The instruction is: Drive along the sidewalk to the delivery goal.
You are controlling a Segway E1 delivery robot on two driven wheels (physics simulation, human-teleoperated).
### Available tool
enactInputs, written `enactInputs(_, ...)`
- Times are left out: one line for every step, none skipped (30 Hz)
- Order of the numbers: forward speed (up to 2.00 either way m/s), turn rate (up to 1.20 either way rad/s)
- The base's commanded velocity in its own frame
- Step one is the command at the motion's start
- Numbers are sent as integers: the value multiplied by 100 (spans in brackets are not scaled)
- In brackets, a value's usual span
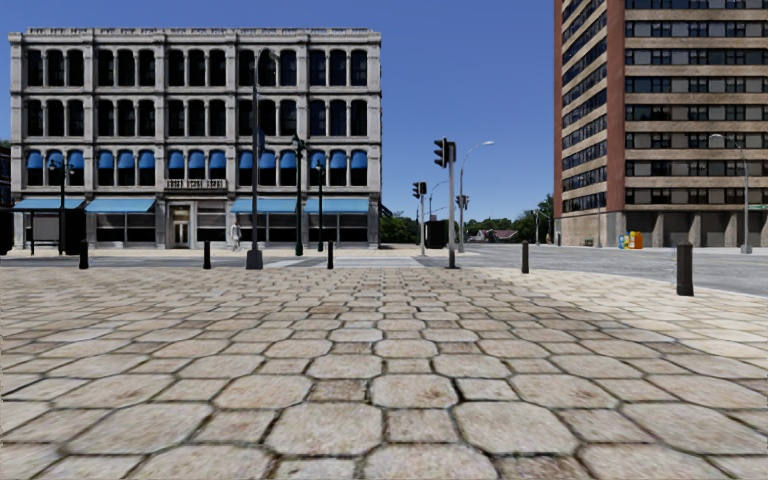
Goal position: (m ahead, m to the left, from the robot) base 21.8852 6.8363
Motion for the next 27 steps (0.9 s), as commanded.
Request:
enactInputs(200,0)
enactInputs(200,0)
enactInputs(200,0)
enactInputs(200,0)
enactInputs(200,0)
enactInputs(200,0)
enactInputs(200,0)
enactInputs(200,0)
enactInputs(200,0)
enactInputs(200,0)
enactInputs(200,0)
enactInputs(200,0)
enactInputs(200,0)
enactInputs(200,0)
enactInputs(200,0)
enactInputs(200,0)
enactInputs(200,0)
enactInputs(200,0)
enactInputs(200,0)
enactInputs(200,0)
enactInputs(200,0)
enactInputs(200,0)
enactInputs(200,0)
enactInputs(200,0)
enactInputs(200,0)
enactInputs(200,0)
enactInputs(200,0)
